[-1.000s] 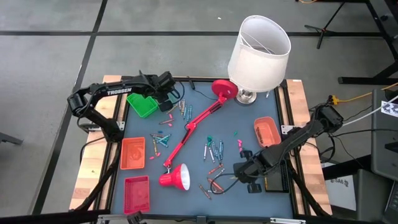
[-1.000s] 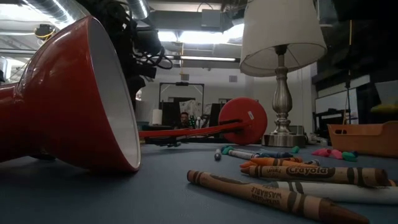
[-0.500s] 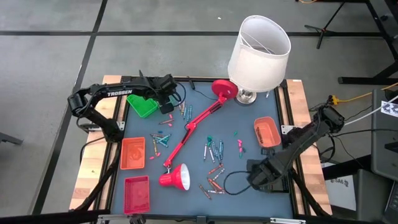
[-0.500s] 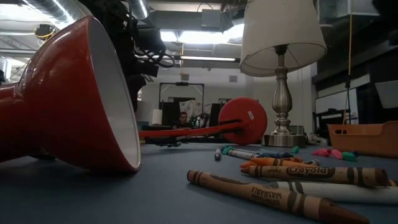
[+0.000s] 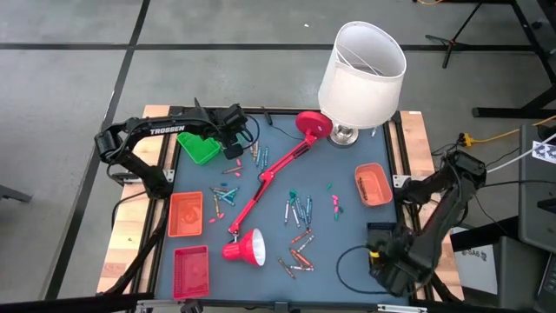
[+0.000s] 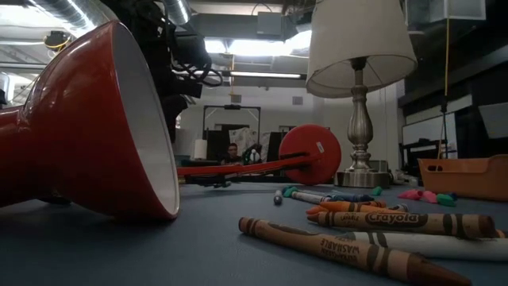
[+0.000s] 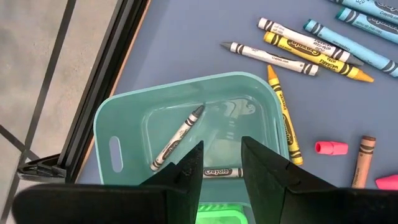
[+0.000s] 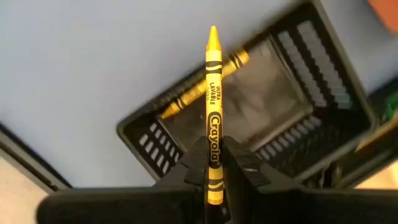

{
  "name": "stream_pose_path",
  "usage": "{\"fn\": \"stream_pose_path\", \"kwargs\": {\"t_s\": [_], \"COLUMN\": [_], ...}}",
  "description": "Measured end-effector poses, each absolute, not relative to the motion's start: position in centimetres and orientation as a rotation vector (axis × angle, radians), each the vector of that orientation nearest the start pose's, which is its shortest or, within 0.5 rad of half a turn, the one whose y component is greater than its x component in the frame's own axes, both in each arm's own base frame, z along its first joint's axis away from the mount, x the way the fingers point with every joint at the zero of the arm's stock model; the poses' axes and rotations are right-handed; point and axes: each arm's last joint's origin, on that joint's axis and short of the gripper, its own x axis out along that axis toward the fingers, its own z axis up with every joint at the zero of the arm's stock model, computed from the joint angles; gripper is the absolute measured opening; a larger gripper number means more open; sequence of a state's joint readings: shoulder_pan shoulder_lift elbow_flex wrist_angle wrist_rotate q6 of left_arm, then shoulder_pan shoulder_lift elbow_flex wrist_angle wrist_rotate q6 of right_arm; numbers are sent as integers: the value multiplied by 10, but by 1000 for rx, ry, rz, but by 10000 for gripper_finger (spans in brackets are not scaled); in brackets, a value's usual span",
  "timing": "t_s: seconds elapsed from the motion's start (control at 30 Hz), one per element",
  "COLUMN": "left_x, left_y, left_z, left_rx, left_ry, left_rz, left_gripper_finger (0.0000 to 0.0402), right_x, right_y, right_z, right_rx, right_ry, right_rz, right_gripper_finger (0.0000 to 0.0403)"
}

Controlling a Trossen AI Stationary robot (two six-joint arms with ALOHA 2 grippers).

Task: Sort crayons
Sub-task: Put the yellow crayon into the black bin

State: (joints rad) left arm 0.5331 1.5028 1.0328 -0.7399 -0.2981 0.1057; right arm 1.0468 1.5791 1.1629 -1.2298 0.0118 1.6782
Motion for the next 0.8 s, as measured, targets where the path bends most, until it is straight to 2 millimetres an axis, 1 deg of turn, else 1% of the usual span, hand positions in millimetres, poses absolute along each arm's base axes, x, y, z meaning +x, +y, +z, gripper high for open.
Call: {"fn": "stream_pose_path", "kwargs": {"t_s": [0.2, 0.43, 0.5, 0.6, 0.8], "left_x": [238, 238, 239, 239, 242], "left_y": [150, 150, 149, 147, 142], "left_z": [220, 220, 220, 219, 218], "left_rx": [-66, -107, -135, -185, -281], "left_ry": [1266, 1251, 1243, 1236, 1205], "left_rz": [664, 678, 649, 576, 432], "left_gripper_finger": [92, 92, 92, 92, 92], "right_x": [113, 110, 110, 109, 109], "right_y": [232, 229, 229, 229, 229], "right_z": [217, 211, 211, 211, 211], "right_rx": [449, 431, 430, 431, 425], "right_ry": [1505, 1507, 1507, 1512, 1516], "right_rz": [-624, -646, -646, -647, -641], "right_gripper_finger": [33, 33, 35, 49, 106]}}
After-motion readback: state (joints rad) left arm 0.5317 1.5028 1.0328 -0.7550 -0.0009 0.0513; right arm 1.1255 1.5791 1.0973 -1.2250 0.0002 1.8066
